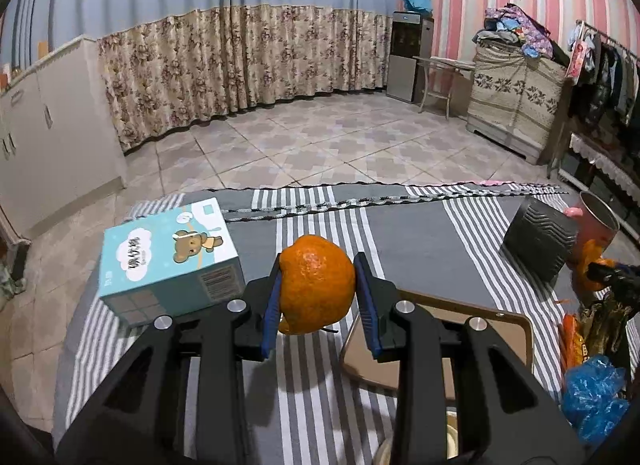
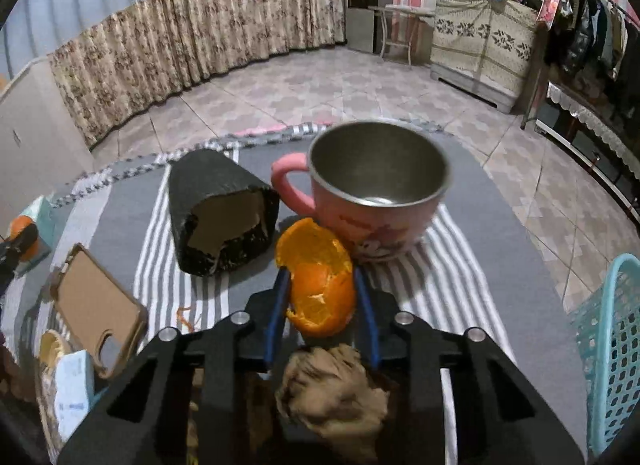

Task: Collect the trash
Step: 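Carry both to the light-blue basket and open both grippers to drop them, then return the left gripper to the mat and grasp the white receipt, then grasp the brown crumpled wrapper with the right gripper while the left holds the receipt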

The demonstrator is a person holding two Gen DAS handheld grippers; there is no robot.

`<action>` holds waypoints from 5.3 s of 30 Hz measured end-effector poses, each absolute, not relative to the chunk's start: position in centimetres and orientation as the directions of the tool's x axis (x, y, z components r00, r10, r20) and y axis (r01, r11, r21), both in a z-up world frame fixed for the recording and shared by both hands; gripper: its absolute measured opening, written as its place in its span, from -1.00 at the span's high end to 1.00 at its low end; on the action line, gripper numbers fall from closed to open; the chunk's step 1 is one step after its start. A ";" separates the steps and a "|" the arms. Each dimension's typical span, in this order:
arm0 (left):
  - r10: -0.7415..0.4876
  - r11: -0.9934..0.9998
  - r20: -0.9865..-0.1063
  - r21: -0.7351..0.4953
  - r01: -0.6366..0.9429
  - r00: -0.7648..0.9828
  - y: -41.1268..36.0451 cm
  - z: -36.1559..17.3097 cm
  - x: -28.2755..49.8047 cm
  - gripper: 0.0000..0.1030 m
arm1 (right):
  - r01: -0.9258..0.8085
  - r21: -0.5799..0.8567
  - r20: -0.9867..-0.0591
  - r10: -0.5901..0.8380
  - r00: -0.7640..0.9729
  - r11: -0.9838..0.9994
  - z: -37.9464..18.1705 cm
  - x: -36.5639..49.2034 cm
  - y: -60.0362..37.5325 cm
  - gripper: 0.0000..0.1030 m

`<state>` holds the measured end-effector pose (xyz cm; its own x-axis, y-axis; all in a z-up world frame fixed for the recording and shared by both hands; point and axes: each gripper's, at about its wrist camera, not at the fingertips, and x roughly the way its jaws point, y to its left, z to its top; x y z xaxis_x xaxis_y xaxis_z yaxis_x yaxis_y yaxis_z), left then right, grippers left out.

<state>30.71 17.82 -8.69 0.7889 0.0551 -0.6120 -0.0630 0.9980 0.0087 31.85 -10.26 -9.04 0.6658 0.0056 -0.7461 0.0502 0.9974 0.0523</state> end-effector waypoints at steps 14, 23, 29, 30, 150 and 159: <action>-0.016 0.997 -0.517 0.052 0.051 0.856 6.2 -1.1 24.4 0.37 | 0.040 0.088 -0.570 0.017 0.822 0.995 -2.8 21.6 -21.7 0.36; -0.115 0.988 -0.511 0.033 0.153 0.852 -4.5 -0.6 20.3 0.37 | 0.145 -0.045 -0.565 -0.145 0.812 0.988 -2.1 15.3 -31.0 0.36; -0.225 0.963 -0.506 0.017 0.271 0.833 -11.9 -1.1 18.3 0.37 | 0.224 -0.019 -0.565 -0.195 0.802 0.974 -1.8 12.7 -36.7 0.36; -0.231 0.959 -0.507 0.022 0.281 0.830 -12.7 -1.2 18.1 0.37 | 0.232 -0.015 -0.564 -0.200 0.801 0.972 -1.9 12.6 -37.2 0.36; -0.044 0.998 -0.594 0.017 0.067 0.803 8.0 -5.2 21.7 -0.07 | 0.034 -0.055 -0.606 -0.060 0.793 0.998 -6.2 19.4 -18.0 -0.69; -0.006 0.998 -0.573 0.052 0.044 0.819 8.3 -5.6 23.1 -0.07 | -0.027 -0.053 -0.635 -0.013 0.773 0.998 -7.0 23.5 -14.1 -0.68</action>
